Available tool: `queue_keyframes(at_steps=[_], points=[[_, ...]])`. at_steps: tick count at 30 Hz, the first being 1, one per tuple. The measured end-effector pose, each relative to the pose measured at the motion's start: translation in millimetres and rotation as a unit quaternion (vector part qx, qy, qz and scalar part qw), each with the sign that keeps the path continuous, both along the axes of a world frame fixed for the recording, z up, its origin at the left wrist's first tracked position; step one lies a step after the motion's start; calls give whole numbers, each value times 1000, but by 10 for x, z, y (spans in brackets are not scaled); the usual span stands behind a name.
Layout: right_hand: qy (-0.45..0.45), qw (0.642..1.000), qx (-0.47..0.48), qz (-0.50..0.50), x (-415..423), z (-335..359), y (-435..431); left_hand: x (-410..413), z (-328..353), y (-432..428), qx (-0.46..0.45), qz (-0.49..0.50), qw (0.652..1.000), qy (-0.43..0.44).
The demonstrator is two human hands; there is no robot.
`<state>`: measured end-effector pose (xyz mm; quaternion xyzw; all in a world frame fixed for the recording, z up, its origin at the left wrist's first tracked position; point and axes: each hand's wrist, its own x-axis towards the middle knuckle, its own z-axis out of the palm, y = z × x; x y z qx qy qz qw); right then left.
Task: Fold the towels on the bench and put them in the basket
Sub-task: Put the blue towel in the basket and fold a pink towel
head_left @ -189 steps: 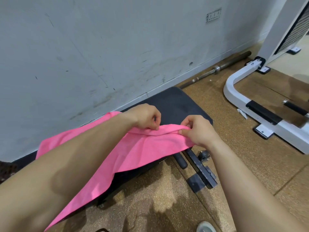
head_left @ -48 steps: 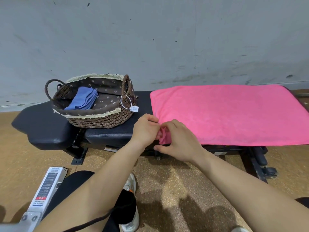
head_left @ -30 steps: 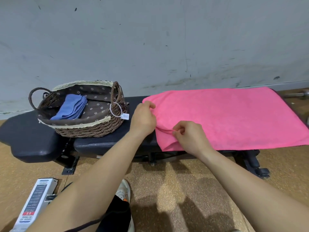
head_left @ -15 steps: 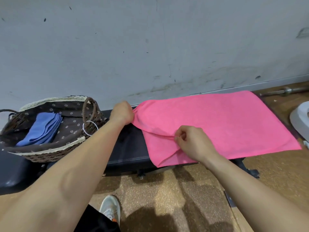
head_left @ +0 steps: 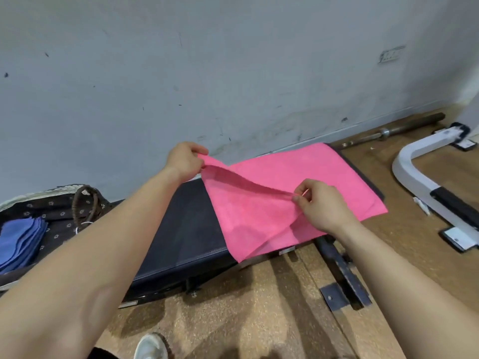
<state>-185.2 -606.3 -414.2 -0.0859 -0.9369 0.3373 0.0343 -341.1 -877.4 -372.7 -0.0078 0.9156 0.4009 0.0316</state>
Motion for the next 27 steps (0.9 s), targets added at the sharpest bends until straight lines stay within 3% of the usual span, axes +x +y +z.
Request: queue_keyframes(at_steps=[7, 15, 22, 27], points=[[-12, 995, -16, -102, 254, 36, 805, -228, 48, 981, 8, -86, 994, 73], [-29, 982, -26, -185, 293, -126, 1287, -694, -129, 2204, -70, -161, 969, 174], [-49, 963, 27, -262, 171, -217, 1396, -1010, -481, 2835, -78, -186, 965, 169], [-127, 949, 95, -272, 96, -292, 1361, -1137, -911, 2976, -126, -197, 963, 137]])
